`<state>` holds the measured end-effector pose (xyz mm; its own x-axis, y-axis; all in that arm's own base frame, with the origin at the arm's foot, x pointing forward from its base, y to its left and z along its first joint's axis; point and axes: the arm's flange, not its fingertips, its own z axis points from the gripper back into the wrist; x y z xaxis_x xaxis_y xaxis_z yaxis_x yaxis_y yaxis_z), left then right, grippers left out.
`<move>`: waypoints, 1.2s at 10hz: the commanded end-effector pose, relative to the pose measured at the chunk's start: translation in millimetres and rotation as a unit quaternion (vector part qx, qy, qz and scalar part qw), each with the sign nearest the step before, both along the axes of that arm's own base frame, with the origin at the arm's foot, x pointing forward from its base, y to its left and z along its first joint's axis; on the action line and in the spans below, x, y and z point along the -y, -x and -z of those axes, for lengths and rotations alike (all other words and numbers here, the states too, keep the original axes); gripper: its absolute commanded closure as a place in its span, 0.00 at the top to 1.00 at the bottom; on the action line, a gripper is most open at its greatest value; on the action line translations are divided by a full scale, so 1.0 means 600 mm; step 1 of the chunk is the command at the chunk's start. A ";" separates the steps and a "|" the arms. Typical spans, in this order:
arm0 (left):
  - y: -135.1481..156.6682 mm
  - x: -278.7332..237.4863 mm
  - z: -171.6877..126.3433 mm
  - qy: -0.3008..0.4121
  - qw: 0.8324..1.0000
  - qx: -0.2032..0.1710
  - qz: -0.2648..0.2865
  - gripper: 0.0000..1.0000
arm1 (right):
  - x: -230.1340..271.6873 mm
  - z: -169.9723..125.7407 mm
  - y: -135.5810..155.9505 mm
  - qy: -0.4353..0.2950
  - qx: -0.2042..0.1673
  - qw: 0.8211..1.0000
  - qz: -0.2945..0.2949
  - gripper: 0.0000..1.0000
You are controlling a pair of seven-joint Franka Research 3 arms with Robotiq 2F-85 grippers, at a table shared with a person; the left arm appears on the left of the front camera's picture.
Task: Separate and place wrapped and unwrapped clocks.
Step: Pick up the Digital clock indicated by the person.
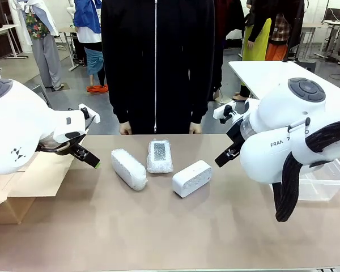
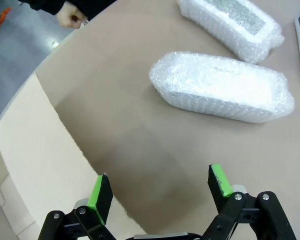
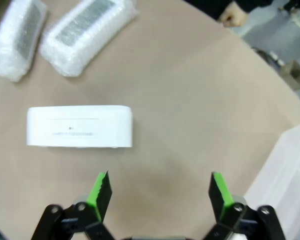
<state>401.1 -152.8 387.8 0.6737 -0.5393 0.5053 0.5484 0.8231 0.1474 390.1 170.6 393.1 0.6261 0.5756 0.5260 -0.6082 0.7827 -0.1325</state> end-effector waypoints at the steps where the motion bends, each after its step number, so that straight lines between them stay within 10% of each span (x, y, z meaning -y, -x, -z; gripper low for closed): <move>1: 0.030 -0.004 -0.071 0.008 1.000 -0.025 -0.001 1.00 | 0.052 -0.096 0.014 -0.038 -0.027 0.997 -0.056 1.00; 5: 0.126 -0.036 -0.172 0.064 0.994 -0.057 0.063 1.00 | 0.116 -0.211 0.046 -0.045 -0.056 0.989 -0.129 1.00; 8: 0.164 -0.073 -0.208 0.094 0.990 -0.007 0.102 1.00 | 0.138 -0.224 0.054 -0.079 -0.077 0.982 -0.156 1.00; 12: 0.182 -0.109 -0.234 0.118 0.986 0.037 0.111 1.00 | 0.162 -0.219 0.090 -0.112 -0.002 0.975 -0.189 1.00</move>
<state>313.0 -94.5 556.6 0.5356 -0.5402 0.6491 0.6945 0.7190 0.0254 346.2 82.1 533.9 0.4502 0.6490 0.6133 -0.8424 0.5365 0.0507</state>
